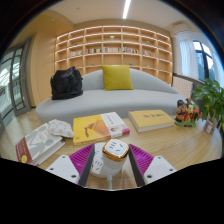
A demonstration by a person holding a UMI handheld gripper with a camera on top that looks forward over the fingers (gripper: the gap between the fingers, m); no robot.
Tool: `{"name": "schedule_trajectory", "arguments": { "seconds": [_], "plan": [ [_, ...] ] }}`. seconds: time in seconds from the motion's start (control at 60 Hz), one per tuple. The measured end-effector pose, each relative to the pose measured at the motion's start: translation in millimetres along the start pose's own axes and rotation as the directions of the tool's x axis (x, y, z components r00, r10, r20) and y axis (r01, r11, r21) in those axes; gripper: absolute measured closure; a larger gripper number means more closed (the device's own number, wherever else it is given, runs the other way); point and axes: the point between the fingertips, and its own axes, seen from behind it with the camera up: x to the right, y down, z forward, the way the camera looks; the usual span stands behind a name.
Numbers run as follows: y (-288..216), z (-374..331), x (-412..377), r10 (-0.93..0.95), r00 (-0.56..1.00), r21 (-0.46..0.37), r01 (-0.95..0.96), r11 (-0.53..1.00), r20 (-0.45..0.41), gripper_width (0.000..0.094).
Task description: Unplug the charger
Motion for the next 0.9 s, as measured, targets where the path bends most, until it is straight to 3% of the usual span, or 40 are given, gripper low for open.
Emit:
{"name": "schedule_trajectory", "arguments": {
  "seconds": [0.117, 0.317, 0.617, 0.65, 0.733, 0.833, 0.9],
  "plan": [
    [1, 9, 13, 0.008, 0.998, 0.014, -0.007, 1.0, -0.056, 0.0494],
    [-2, 9, 13, 0.021, 0.998, 0.026, -0.019, 0.999, -0.065, 0.0642],
    [-12, 6, 9, 0.015, 0.999, 0.068, -0.012, 0.998, -0.043, 0.0687],
    [-33, -3, 10, 0.014, 0.999, 0.143, -0.008, 0.99, -0.041, 0.0688],
    [-131, -52, 10, -0.125, 0.984, 0.402, 0.166, 0.9, -0.128, 0.0693],
    [-191, -71, -6, -0.071, 0.998, 0.404, 0.064, 0.913, 0.002, 0.0694],
    [-208, -86, 7, -0.07, 0.998, 0.422, 0.059, 0.905, 0.009, 0.0694]
  ]
}}
